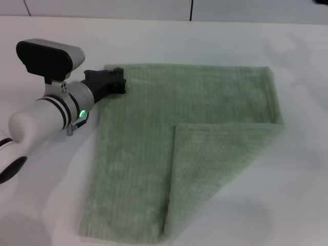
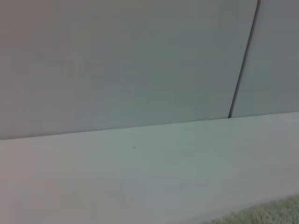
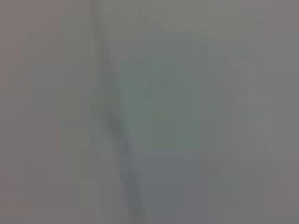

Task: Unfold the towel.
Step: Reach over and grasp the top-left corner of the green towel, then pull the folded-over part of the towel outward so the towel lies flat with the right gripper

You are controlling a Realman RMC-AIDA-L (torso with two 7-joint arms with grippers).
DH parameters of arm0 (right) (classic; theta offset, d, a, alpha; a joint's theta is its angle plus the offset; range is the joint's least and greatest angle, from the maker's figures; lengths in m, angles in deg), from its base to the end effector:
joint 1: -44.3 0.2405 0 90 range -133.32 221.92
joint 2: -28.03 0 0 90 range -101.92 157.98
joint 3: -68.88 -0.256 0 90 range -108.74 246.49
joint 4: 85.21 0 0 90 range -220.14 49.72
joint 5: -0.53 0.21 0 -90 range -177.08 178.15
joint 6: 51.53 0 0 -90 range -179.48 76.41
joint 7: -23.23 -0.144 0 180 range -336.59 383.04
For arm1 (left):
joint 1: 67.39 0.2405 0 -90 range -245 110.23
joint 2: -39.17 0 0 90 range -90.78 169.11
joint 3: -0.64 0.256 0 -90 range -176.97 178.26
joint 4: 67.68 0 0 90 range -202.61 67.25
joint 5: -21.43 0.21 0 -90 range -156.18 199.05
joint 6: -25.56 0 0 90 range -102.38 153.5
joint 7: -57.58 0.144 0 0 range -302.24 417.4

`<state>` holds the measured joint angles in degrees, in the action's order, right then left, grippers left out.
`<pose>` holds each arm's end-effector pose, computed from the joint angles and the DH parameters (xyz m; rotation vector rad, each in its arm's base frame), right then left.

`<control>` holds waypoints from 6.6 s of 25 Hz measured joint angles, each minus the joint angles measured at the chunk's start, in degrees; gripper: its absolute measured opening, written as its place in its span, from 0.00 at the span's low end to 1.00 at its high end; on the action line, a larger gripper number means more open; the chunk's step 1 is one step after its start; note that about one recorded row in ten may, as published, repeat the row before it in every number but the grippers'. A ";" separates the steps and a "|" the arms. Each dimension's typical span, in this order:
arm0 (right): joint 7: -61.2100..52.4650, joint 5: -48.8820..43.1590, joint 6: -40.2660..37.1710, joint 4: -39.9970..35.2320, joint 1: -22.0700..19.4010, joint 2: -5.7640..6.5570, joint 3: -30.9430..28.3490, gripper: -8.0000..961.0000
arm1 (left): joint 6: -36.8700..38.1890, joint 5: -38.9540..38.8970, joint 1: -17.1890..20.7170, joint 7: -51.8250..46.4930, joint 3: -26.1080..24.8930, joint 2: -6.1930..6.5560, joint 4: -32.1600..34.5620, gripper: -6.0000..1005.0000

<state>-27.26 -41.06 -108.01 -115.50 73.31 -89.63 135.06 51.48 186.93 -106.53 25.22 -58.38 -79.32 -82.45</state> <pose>0.2491 0.4088 0.0420 -1.8529 0.5258 1.0022 -0.2812 0.4001 -0.0847 -2.0265 -0.8649 -0.3856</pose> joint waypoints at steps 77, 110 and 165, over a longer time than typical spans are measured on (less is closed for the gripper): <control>-67.42 -89.54 -11.53 3.53 30.86 -1.55 7.32 0.75 | 0.01 -0.08 -0.40 -0.22 -0.21 0.01 -0.70 0.00; -67.41 -90.14 -12.46 1.50 30.79 -1.39 9.73 0.04 | 0.06 -0.09 -0.14 -0.28 -0.21 0.10 -0.69 0.00; -68.17 -86.11 -8.94 4.45 32.84 -1.70 15.12 0.19 | 0.36 -0.09 0.21 -0.30 -0.21 0.15 -0.69 0.00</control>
<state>-95.43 -127.17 -116.95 -111.05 106.15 -91.33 150.17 51.84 186.84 -106.32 24.93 -58.59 -79.16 -83.15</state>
